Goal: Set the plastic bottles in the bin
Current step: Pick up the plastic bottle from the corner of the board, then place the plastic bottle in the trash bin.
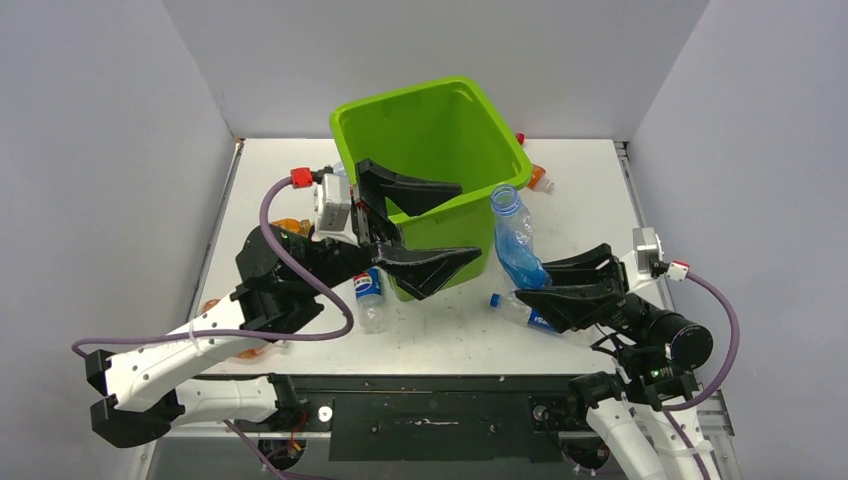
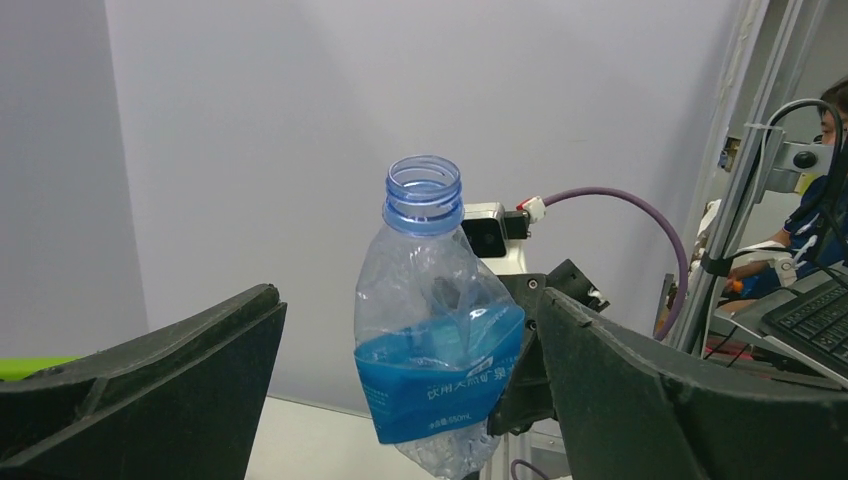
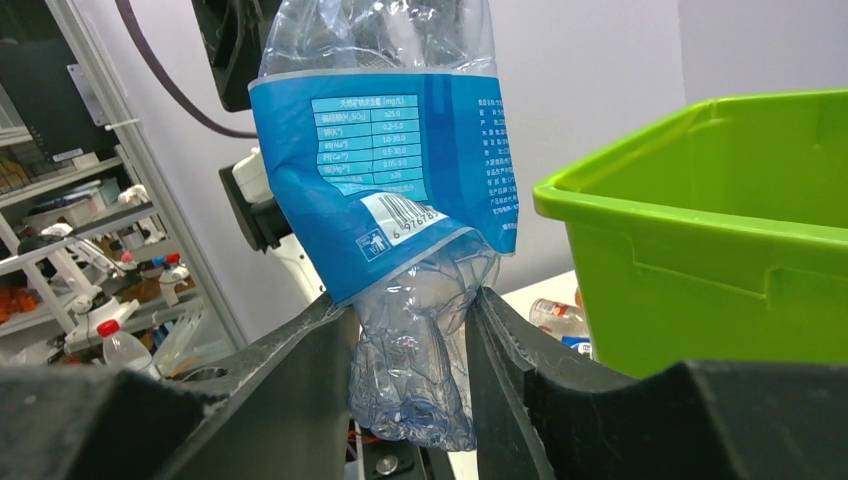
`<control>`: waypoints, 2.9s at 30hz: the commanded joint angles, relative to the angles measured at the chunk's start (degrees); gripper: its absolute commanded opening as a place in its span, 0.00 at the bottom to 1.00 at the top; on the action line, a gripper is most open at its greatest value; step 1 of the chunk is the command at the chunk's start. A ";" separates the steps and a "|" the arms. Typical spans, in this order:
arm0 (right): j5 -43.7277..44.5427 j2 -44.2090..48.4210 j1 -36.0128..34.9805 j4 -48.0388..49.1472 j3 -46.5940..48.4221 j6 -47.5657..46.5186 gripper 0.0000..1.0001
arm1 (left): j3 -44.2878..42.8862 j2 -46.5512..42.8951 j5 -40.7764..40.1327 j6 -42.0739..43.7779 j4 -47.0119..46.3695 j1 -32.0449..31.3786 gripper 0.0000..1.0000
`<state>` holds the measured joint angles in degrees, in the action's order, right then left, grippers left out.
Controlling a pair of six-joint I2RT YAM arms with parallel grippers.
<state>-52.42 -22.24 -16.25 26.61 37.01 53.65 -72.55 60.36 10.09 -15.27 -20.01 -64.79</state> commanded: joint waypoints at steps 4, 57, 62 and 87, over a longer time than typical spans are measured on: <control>-3.86 -1.20 -0.61 -0.68 3.89 -2.10 0.05 | -2.90 2.57 -1.29 3.27 -7.80 -0.33 0.96; 24.20 4.52 -1.06 -35.48 15.31 -17.86 0.90 | -14.29 3.10 -23.99 31.99 -5.98 3.73 0.00; 40.91 8.96 -1.27 -45.30 10.63 -20.01 0.90 | -21.40 10.89 -29.39 34.07 -1.81 14.98 0.00; 62.62 8.59 -1.17 -59.54 -4.05 -7.17 0.90 | -30.33 22.12 -22.42 25.19 13.47 22.56 0.96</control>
<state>9.23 -11.60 -16.97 -34.00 33.08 45.41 -102.52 89.91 -14.96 14.00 -0.32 -42.37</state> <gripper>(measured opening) 0.897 0.944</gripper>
